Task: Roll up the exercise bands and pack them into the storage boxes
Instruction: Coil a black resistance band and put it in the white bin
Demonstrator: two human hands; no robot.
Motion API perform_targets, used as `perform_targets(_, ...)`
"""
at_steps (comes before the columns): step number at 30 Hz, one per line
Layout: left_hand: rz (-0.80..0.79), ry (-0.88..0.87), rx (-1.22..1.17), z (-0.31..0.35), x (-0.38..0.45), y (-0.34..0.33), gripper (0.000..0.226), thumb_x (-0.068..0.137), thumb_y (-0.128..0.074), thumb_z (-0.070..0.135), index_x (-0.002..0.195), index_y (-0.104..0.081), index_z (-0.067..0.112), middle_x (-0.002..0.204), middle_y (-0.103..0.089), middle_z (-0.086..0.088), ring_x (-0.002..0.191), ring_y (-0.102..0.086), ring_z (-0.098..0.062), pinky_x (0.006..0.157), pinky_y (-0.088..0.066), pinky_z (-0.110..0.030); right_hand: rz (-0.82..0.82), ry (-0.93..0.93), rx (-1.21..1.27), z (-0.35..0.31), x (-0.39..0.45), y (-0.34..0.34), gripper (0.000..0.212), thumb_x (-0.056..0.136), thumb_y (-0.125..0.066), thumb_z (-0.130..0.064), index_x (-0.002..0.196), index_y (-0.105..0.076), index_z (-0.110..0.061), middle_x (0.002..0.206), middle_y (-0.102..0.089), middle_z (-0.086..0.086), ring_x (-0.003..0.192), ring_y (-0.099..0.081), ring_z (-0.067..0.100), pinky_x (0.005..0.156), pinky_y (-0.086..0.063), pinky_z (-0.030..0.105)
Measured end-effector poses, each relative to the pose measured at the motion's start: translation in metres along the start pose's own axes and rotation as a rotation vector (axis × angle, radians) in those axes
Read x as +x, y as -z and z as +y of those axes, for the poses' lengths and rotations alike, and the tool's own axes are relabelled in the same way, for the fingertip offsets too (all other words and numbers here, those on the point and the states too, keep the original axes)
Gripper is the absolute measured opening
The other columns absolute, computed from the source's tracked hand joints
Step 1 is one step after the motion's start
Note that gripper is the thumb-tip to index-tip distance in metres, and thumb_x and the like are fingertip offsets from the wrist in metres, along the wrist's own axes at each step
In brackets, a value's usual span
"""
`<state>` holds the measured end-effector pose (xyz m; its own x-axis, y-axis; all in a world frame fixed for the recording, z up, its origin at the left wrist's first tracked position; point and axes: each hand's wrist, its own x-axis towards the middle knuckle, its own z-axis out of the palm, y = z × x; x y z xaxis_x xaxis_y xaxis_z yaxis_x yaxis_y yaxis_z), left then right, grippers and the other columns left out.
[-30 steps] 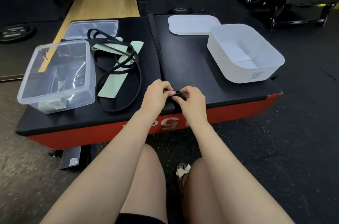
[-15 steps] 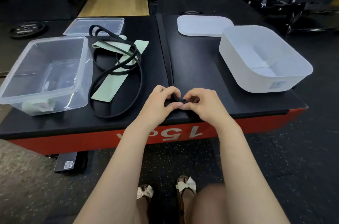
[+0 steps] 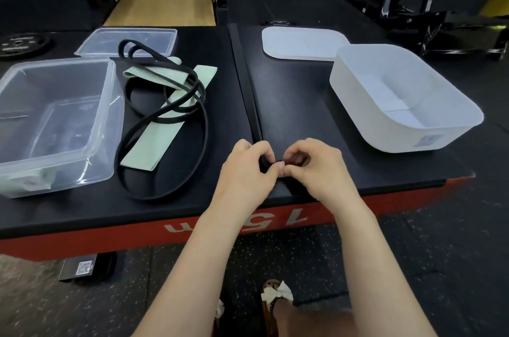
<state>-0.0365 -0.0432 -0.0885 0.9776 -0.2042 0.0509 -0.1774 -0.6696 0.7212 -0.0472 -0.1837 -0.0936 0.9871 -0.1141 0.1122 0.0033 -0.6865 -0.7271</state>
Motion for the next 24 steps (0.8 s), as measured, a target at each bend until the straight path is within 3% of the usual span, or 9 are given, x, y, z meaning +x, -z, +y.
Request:
perform_targets(5, 0.079, 0.054, 0.018, 0.006, -0.001, -0.006, 0.015, 0.086, -0.059, 0.036, 0.08, -0.054, 0.023, 0.09, -0.045, 0.005, 0.082, -0.052, -0.014, 0.073, -0.038, -0.025, 0.193, -0.005, -0.109, -0.008, -0.018, -0.016, 0.004, 0.08, -0.069, -0.011, 0.077, -0.067, -0.009, 0.075, -0.058, -0.003, 0.073, -0.055, 0.013, 0.071, -0.044, 0.026)
perform_targets(11, 0.161, 0.065, 0.007, 0.009, -0.005, -0.013, 0.016, 0.087, -0.059, 0.033, 0.079, -0.052, 0.021, 0.086, -0.043, 0.007, 0.078, -0.049, -0.013, 0.076, -0.04, -0.026, 0.224, 0.006, -0.187, -0.015, -0.031, -0.03, 0.015, 0.09, -0.057, -0.02, 0.08, -0.061, -0.01, 0.078, -0.048, -0.005, 0.076, -0.046, 0.012, 0.064, -0.027, 0.02)
perform_targets(14, 0.182, 0.08, -0.016, 0.008, -0.006, -0.012, 0.017, 0.087, -0.059, 0.033, 0.077, -0.053, 0.021, 0.085, -0.046, 0.007, 0.076, -0.05, -0.011, 0.075, -0.039, -0.025, 0.239, -0.016, -0.168, -0.02, -0.035, -0.037, 0.011, 0.092, -0.053, -0.021, 0.084, -0.055, -0.013, 0.086, -0.05, -0.003, 0.082, -0.044, 0.014, 0.068, -0.028, 0.022)
perform_targets(21, 0.158, 0.048, 0.06, 0.009, -0.007, -0.007, 0.012, 0.087, -0.058, 0.036, 0.085, -0.055, 0.024, 0.089, -0.056, 0.007, 0.082, -0.055, -0.011, 0.078, -0.042, -0.027, 0.331, -0.028, -0.195, -0.019, -0.028, -0.047, 0.016, 0.09, -0.053, -0.011, 0.077, -0.044, -0.014, 0.081, -0.047, 0.0, 0.077, -0.042, 0.017, 0.068, -0.03, 0.025)
perform_targets(24, 0.157, 0.0, 0.032, 0.01, -0.01, -0.004, 0.016, 0.088, -0.057, 0.031, 0.1, -0.048, 0.026, 0.086, -0.061, 0.008, 0.081, -0.057, -0.008, 0.078, -0.044, -0.028, 0.346, -0.009, -0.17, -0.018, -0.026, -0.047, 0.018, 0.088, -0.058, -0.012, 0.075, -0.046, -0.015, 0.078, -0.047, -0.002, 0.075, -0.041, 0.015, 0.066, -0.025, 0.022)
